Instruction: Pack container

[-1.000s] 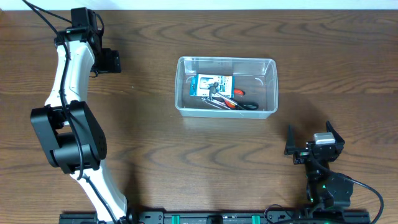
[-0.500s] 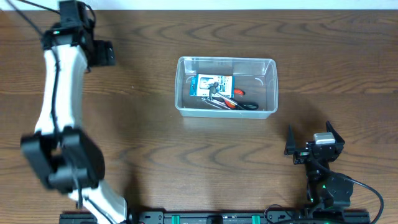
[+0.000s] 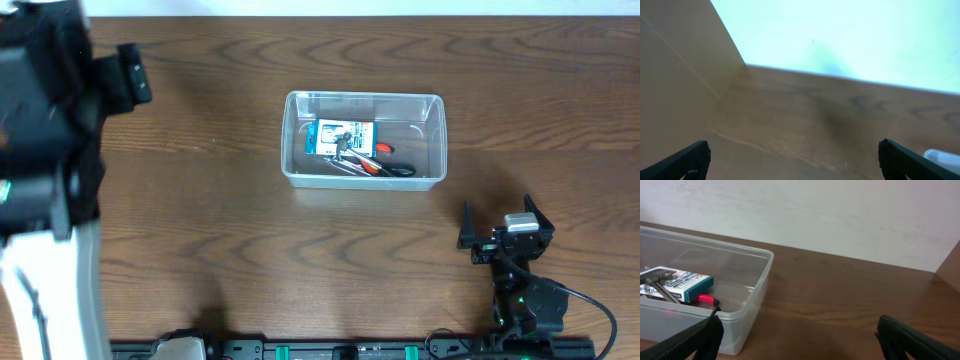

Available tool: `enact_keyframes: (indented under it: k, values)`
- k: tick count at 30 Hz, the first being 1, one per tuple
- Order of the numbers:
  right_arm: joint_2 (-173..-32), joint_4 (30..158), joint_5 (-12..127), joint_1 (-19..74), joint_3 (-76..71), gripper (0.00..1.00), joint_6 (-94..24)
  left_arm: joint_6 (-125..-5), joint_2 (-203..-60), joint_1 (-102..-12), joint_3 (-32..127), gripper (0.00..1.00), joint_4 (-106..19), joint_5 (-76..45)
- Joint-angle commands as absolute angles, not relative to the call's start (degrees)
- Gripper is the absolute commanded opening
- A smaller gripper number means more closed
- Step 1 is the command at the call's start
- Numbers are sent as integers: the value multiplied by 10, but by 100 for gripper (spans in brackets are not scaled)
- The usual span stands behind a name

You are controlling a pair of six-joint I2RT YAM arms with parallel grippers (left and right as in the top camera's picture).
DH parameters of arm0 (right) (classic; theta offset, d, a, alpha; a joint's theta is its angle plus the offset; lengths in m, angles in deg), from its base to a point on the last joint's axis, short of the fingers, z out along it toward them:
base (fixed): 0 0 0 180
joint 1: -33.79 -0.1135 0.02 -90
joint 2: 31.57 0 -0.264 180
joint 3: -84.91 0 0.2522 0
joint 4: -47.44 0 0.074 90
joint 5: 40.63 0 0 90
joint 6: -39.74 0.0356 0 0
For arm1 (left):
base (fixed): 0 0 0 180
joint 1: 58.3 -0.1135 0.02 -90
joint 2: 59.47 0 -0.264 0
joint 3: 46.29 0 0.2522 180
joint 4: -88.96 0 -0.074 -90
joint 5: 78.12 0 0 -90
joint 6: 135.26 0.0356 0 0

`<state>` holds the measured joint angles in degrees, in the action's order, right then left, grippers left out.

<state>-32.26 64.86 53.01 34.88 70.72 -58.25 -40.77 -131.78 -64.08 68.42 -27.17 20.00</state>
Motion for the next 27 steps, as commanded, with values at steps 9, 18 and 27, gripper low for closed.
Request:
enact_keyframes:
  k: [9, 18, 27]
  values:
    - [-319, 651, 533, 345, 708, 99, -585, -409, -1138, -640, 688, 99, -238, 207]
    - [-319, 651, 533, 345, 708, 99, -585, -542, -1077, -640, 685, 98, -111, 132]
    - [-319, 651, 533, 345, 708, 99, -585, -596, -964, -635, 513, 98, -338, 78]
